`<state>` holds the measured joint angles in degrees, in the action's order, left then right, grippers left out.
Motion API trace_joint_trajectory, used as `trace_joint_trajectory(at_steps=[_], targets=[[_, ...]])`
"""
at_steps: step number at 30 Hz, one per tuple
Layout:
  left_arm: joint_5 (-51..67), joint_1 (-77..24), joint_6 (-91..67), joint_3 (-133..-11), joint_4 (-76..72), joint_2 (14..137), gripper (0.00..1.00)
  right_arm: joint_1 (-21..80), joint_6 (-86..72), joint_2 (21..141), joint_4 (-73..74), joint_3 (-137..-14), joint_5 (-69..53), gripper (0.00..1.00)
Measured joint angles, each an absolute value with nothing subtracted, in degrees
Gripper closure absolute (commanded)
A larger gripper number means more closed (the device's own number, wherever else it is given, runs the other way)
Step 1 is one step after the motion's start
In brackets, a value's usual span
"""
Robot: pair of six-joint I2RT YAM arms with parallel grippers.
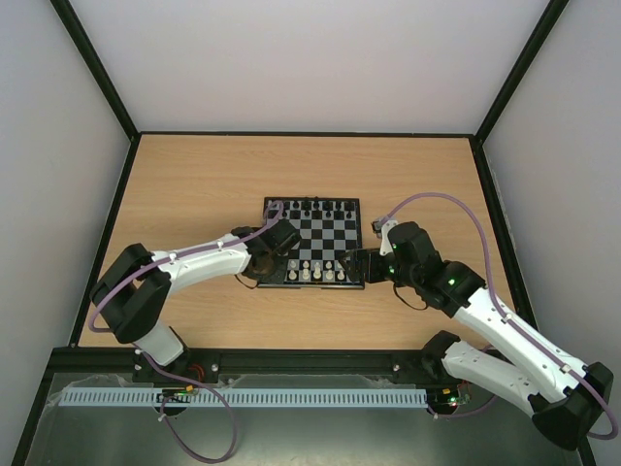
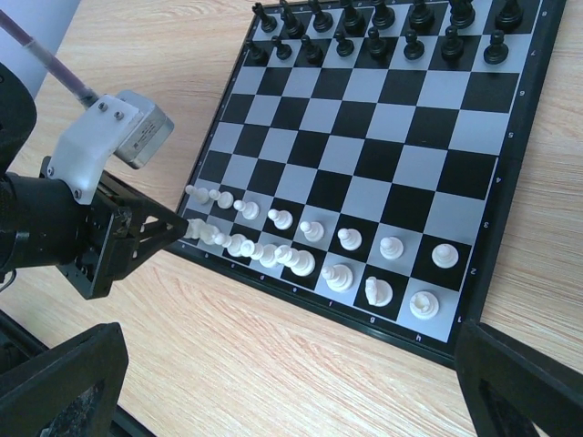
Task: Set up the chess pieces on the board
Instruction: Place the chess piece on the chessboard.
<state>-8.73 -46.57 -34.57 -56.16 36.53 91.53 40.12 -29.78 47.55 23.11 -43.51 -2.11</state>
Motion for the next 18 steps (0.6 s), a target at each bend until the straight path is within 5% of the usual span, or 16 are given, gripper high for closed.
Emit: trace_joint_trajectory(at_steps=[18], targets=[[-8.5, -45.6, -33.8, -56.1, 35.5, 92.0, 0.8, 40.1, -29.8, 47.7, 22.8, -43.4, -2.6, 0.01]])
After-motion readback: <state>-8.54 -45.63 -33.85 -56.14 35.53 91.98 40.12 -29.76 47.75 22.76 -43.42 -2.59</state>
